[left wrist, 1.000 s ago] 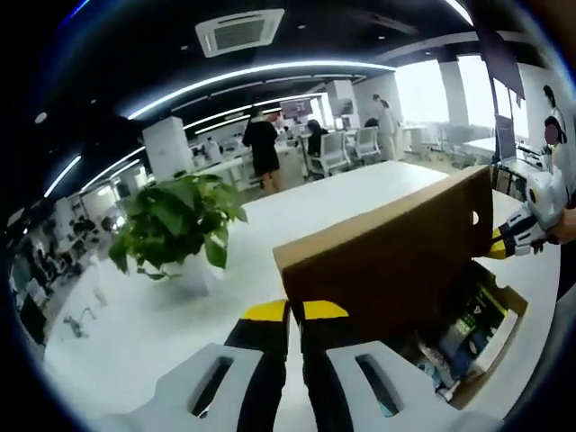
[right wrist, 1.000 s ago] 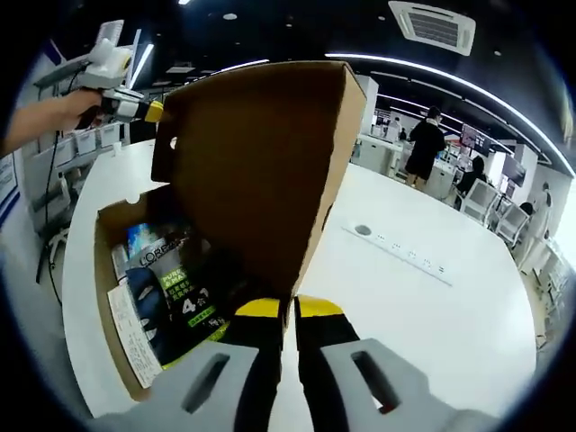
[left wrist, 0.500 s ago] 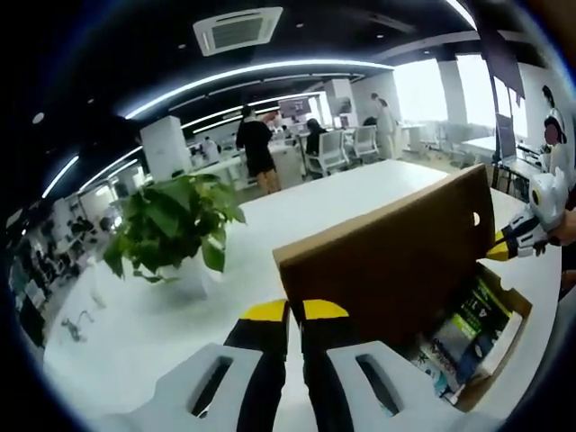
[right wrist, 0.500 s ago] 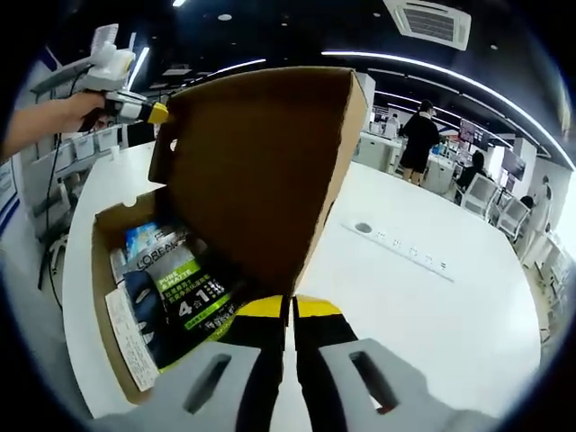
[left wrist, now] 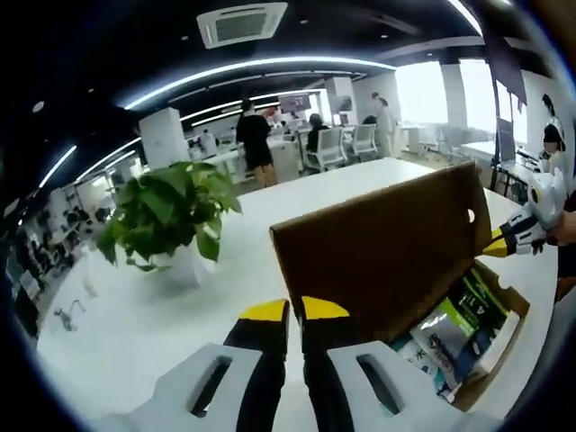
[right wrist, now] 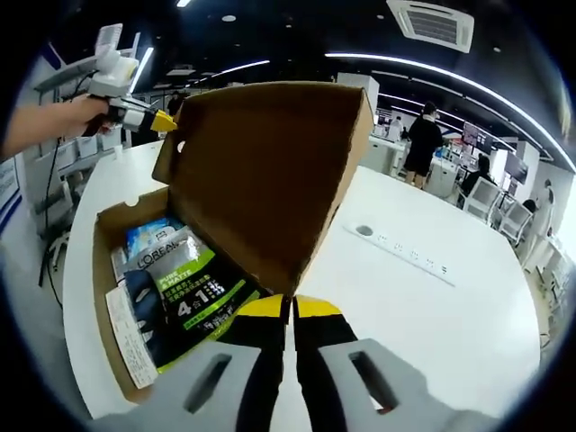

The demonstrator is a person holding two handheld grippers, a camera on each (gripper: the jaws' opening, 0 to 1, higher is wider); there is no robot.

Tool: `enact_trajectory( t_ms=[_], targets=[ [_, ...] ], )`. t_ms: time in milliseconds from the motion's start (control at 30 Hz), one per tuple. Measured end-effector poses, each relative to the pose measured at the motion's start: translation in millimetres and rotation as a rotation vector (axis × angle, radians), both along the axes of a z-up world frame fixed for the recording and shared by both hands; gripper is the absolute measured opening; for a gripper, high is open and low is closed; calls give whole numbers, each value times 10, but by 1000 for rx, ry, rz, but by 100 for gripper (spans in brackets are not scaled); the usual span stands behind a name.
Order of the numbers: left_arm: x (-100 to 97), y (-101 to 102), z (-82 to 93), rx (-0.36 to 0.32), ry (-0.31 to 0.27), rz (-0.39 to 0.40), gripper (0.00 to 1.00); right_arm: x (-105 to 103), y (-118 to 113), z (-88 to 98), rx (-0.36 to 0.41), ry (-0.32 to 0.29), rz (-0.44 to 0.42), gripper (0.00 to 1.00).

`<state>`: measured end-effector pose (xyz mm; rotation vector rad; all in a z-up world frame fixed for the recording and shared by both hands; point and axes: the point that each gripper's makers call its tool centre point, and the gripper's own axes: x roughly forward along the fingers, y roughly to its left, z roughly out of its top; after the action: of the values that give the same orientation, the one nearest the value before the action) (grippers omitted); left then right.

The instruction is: Operate the shoe box by opening the lid, removing the specified soft item, and placing it in the target area until the item is outside and the box remains undamaged.

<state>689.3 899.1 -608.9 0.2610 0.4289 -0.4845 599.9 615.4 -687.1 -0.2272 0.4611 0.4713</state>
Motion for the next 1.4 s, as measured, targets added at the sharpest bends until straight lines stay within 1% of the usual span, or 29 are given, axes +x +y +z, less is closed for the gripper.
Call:
enact_trajectory(
  t_ms=[100,167,300,367,600,867,1233,1400],
  targets=[
    [-35,24,-136,-2,28,9,2,15,0,7,3,-2,0,1],
    [-74,37,-249,-5,60,14,1,23,-1,9,1,-4,1,0],
    [-142,69,-432,6,102,19,1,36,2,10,-3,-3,5,0],
    [-174,82,-493,8,117,22,1,39,-1,8,-2,0,5,0],
    [-250,79,-624,5,152,29,0,54,-2,8,-10,4,12,1],
    [-249,48,-656,-14,159,38,0,77,-10,5,-11,12,14,1],
    [-199,21,-647,7,155,33,0,136,-32,0,-8,15,13,2],
    [-196,17,-647,-1,156,41,0,152,-42,-7,-2,20,16,2]
  ],
)
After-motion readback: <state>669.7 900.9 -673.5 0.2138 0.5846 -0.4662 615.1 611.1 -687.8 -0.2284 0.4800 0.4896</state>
